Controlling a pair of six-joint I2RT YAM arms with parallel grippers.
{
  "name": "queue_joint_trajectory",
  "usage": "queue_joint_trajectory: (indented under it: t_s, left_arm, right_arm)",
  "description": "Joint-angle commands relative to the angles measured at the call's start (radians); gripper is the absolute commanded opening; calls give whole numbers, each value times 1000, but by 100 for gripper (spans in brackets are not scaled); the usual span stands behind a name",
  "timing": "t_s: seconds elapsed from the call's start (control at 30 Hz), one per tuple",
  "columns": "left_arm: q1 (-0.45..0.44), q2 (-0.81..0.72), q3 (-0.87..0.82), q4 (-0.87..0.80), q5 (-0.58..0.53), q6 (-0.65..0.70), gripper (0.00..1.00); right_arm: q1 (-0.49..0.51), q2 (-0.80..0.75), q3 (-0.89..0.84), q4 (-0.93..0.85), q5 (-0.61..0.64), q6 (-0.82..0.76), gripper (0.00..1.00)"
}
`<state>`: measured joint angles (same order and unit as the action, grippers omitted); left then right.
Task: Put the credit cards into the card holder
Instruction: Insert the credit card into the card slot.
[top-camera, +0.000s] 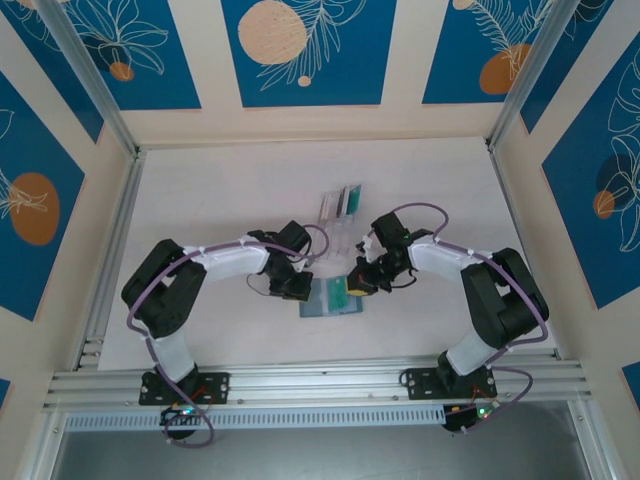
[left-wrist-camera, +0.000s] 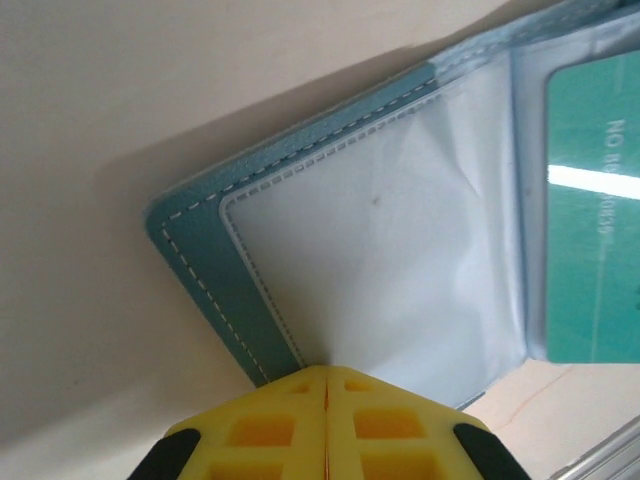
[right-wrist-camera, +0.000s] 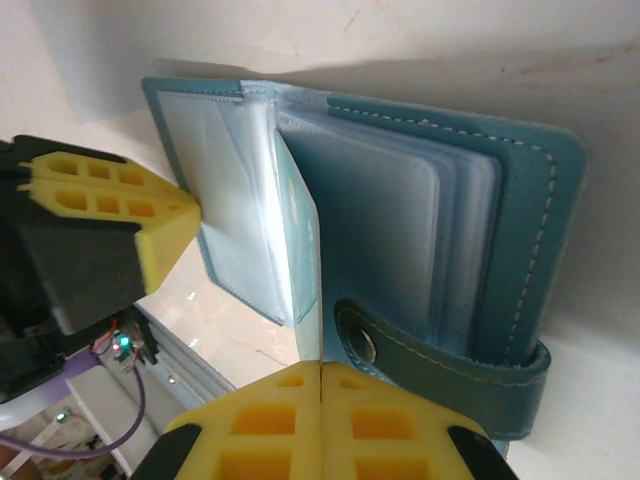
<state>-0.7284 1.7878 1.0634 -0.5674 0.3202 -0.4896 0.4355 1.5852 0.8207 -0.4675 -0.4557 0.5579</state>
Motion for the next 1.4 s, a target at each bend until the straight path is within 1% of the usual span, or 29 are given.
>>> queue_joint_trajectory:
  t_s: [0.0, 0.07, 0.47, 0.57, 0.77, 1.0, 1.37]
  left_arm:
    - [10, 25, -18, -38, -30, 37, 7]
    - [11, 27, -28, -34, -32, 39, 7]
    - [32, 42, -51, -30, -52, 51, 7]
    - [37, 42, -59, -19, -45, 47, 6]
    - [37, 46, -63, -6, -33, 47, 6]
    - [37, 47, -68, 4, -25, 42, 7]
    - [39, 47, -68, 4, -25, 45, 7]
  right_arm:
    - [-22, -18, -38, 54, -112, -14, 0]
    - [-26, -13, -46, 64, -131, -19, 0]
    - [-35, 55, -24, 20, -135, -31, 0]
    - [-35, 79, -12, -3, -113, -31, 0]
    - [-13, 70, 8, 11, -116, -23, 0]
    - [11, 100, 35, 21, -123, -16, 0]
    - [4, 134, 57, 7, -102, -44, 0]
